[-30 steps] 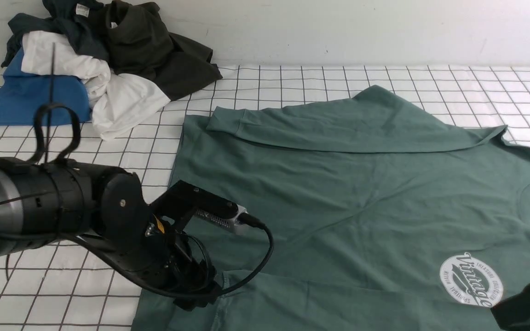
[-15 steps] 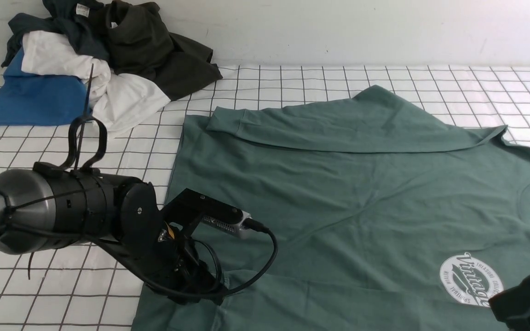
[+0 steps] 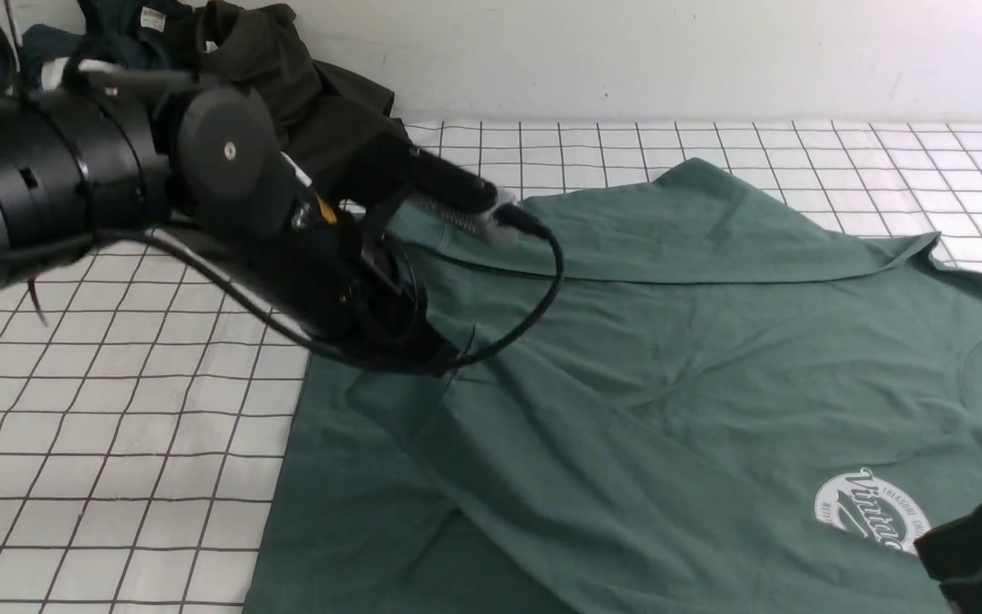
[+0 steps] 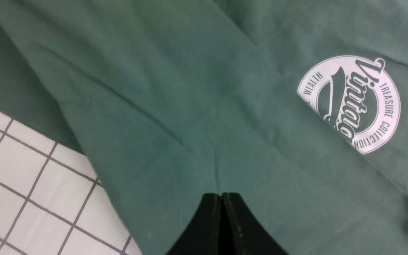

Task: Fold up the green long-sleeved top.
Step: Use the left arm to drag and place the cuff at the centered position on the left edge of the fabric, then use the left arm to clamp the cuff farthest from it

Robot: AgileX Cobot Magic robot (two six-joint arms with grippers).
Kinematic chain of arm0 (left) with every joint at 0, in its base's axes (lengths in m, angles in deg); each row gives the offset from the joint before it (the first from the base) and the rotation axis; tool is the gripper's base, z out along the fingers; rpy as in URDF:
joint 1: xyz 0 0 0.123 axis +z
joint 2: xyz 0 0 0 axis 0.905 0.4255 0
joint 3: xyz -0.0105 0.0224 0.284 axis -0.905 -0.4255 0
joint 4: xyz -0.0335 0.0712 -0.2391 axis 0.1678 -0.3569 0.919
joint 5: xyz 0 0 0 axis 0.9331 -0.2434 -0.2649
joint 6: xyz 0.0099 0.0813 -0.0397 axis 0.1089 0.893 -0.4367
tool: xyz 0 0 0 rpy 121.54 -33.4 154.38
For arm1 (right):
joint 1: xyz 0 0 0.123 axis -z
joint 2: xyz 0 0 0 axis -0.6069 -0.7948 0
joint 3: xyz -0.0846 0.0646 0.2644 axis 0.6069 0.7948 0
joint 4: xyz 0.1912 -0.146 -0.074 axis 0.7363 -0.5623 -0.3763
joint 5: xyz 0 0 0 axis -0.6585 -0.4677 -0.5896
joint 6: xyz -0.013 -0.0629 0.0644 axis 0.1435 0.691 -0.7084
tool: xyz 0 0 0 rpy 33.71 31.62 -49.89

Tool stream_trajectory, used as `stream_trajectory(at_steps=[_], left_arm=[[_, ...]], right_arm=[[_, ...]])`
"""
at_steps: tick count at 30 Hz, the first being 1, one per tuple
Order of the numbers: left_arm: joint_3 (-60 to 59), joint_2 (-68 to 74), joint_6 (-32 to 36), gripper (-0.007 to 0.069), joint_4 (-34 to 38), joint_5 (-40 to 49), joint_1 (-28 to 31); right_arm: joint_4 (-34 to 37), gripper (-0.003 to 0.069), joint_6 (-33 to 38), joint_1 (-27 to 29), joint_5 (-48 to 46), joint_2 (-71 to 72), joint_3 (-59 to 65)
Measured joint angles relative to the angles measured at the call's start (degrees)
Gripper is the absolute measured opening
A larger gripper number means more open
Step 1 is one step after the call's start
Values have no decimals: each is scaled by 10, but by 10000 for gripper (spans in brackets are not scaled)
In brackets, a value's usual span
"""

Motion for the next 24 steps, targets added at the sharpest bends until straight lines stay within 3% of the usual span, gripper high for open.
stream_trajectory(at_steps=[6, 15, 20, 24], left_arm=[[100, 79, -1, 34, -5, 60, 49], [136, 199, -5, 58, -32, 41, 82], [142, 226, -27, 189, -42, 20, 83], [210, 246, -48, 388, -41, 43, 94]], right_arm=[[-20, -16, -4, 0, 5, 0, 0], [-60, -16, -22, 0, 28, -1, 0], [-63, -16, -24, 0, 30, -11, -13], [-71, -16, -24, 0, 29, -58, -59]])
